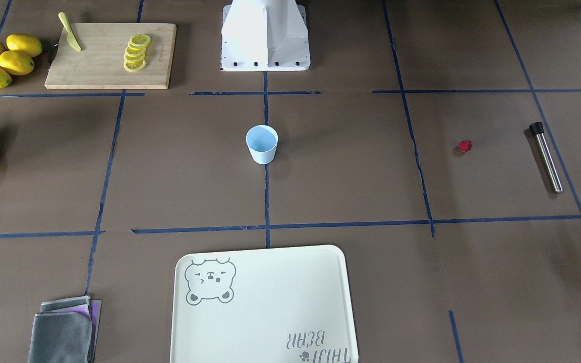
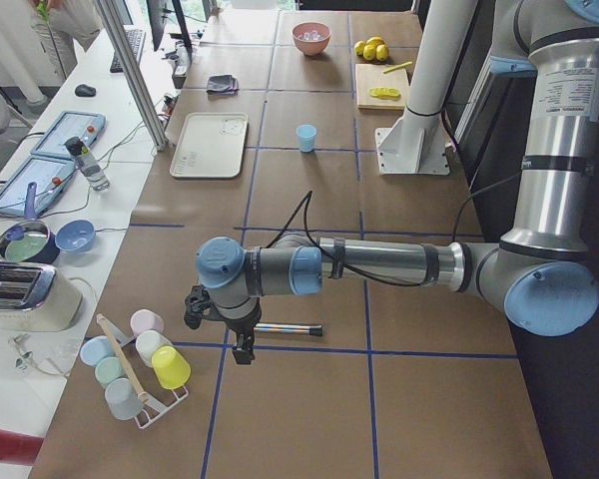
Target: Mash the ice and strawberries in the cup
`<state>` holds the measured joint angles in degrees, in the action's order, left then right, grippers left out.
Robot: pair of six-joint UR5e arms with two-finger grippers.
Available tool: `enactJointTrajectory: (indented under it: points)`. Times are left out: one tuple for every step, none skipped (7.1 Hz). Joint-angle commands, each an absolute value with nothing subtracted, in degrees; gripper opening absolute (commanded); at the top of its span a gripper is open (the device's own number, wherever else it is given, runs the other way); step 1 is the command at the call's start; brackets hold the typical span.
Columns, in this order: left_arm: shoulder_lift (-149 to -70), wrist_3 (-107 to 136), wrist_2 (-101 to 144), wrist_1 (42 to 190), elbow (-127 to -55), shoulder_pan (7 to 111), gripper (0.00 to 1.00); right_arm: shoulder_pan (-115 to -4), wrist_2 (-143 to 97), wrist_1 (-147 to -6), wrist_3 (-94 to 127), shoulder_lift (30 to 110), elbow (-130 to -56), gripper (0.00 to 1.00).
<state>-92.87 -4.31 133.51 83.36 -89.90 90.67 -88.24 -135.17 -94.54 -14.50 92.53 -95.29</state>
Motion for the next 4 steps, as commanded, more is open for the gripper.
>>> enactJointTrajectory:
  points:
    - [-92.81,-4.48,133.59,83.58,-90.18,90.35,1.00,-88.16,-135.18,-94.48,-14.33,92.55,-95.10,1.00]
    - [-92.73,-4.48,133.68,83.24,-90.35,90.09,1.00,-88.24,-135.26,-94.48,-14.24,92.64,-95.10,1.00]
    - [-91.68,-4.83,133.77,83.32,-90.70,88.87,1.00,-88.16,-135.44,-94.57,-14.24,92.72,-95.01,1.00]
    - [-91.06,-4.66,136.73,83.58,-90.70,87.03,1.00,-88.15,-135.27,-94.48,-14.06,92.81,-94.84,1.00]
